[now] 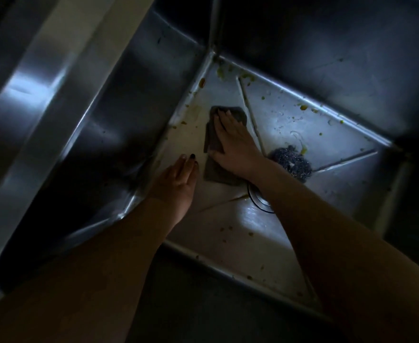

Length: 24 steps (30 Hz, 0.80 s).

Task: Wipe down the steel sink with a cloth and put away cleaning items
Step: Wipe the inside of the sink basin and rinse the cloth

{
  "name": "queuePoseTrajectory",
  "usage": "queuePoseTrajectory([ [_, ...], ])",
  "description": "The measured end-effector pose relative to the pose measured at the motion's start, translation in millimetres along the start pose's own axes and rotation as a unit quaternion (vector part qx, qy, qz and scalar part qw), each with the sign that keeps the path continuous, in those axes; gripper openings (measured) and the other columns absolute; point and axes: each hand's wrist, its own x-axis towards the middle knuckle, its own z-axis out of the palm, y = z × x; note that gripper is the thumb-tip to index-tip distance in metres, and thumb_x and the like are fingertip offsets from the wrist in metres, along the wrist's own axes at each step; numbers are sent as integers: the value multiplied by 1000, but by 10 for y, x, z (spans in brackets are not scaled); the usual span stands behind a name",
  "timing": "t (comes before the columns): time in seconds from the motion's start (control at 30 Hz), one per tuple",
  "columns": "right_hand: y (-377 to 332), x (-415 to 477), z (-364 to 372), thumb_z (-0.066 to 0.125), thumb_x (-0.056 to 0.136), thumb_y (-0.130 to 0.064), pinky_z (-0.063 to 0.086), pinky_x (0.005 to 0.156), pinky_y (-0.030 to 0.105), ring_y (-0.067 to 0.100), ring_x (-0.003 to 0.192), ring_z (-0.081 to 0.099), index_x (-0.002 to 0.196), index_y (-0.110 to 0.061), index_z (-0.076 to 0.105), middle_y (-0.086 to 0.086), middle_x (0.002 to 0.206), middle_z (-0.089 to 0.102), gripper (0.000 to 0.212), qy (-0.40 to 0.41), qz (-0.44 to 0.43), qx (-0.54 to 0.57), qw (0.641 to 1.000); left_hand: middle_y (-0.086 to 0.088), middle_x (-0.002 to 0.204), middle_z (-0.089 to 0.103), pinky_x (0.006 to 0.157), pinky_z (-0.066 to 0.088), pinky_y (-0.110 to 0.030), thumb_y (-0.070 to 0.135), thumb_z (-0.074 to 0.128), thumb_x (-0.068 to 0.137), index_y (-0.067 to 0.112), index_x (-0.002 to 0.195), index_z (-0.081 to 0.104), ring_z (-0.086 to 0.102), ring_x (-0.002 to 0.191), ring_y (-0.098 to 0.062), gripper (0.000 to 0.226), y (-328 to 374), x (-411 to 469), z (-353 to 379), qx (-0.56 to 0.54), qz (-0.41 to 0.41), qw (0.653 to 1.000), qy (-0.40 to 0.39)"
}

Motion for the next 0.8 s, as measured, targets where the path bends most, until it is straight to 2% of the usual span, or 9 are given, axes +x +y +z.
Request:
queuePoseTrajectory([
  [0.13, 2, -173, 45, 46, 95, -40, -3, 118, 37, 24, 145, -9, 149, -6, -1, 12, 158, -5, 79, -10, -3, -17, 1000, -13, 154, -17, 117, 4, -36, 11, 28, 98, 3, 144, -12, -13, 143, -28, 62, 6, 3, -24, -12, -6, 1000, -14],
  [0.33, -134, -141, 141, 38, 98, -36, -5, 116, 37, 24, 146, -6, 149, -6, 4, 12, 158, 1, 67, 58, 36, -20, 997, -12, 154, -18, 115, 3, -35, 10, 29, 97, 3, 143, -14, -13, 142, -29, 64, 11, 28, 7, -30, -11, 999, -18],
  [0.57, -185, 215, 85, 36, 99, -32, -3, 118, 37, 25, 146, 2, 148, -4, 10, 14, 157, 10, 63, 126, 69, -15, 990, -11, 154, -16, 116, 0, -35, 14, 35, 97, 3, 144, -12, -13, 142, -28, 67, -7, 38, 65, -34, -10, 999, 5],
  [0.8, -244, 313, 62, 35, 98, -36, 3, 117, 40, 33, 145, 1, 149, -13, 18, 18, 156, 9, 58, 167, 113, -44, 978, -11, 154, -17, 116, 0, -33, 14, 34, 97, 4, 144, -12, -13, 143, -27, 67, -7, 25, 54, -28, -11, 1000, 2],
])
